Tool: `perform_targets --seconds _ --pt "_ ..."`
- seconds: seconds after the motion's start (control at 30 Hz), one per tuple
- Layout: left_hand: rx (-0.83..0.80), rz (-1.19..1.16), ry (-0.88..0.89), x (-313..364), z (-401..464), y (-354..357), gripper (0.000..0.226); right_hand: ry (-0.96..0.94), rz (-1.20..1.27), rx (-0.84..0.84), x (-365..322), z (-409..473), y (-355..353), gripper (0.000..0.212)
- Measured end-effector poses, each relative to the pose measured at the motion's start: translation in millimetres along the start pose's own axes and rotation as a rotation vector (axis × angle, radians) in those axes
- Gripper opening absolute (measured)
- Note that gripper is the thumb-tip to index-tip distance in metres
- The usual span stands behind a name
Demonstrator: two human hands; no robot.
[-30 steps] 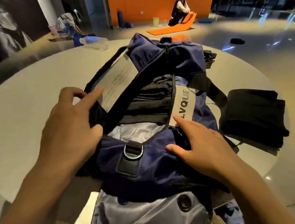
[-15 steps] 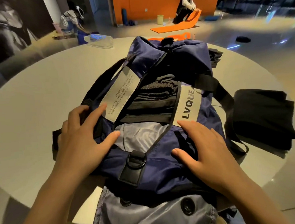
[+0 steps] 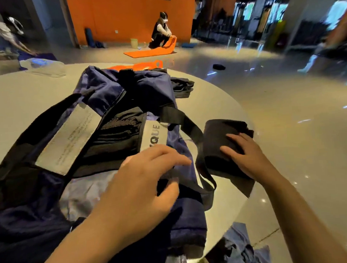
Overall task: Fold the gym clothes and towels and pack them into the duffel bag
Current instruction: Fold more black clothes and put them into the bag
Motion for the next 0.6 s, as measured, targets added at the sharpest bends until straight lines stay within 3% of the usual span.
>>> perform_targets --seconds 0.2,0.3,0.43,0.5,0.6 --pt "-0.166 0.043 0.013 17.4 28.1 30.2 0.048 -0.050 0.208 0.001 10.9 -48.8 2.2 0.057" --pt "-0.251 0.232 0.046 27.3 42.3 52.1 0.071 -0.085 0.314 0.005 9.4 -82.7 2.9 0.057" --pt "-0.527 0.411 0.017 22.2 43.0 99.5 0.088 -0.005 0.599 0.162 21.9 -98.5 4.6 0.037" --pt "-0.545 0.460 0.084 18.0 37.8 109.9 0.095 0.054 0.729 0.115 28.7 -99.1 -0.4 0.060" --pt "-0.523 0.426 0.167 17.2 32.2 109.1 0.102 0.080 0.916 -0.158 32.3 -105.0 -12.9 0.079"
Point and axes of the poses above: each hand's wrist, its own z-axis towards the middle knuckle, its own y-axis out of the palm, x = y × z, the point moved 3 cm from there along z, towards the middle knuckle, and after that the axes turned 1 degree about -x, right-handed, at the moved point
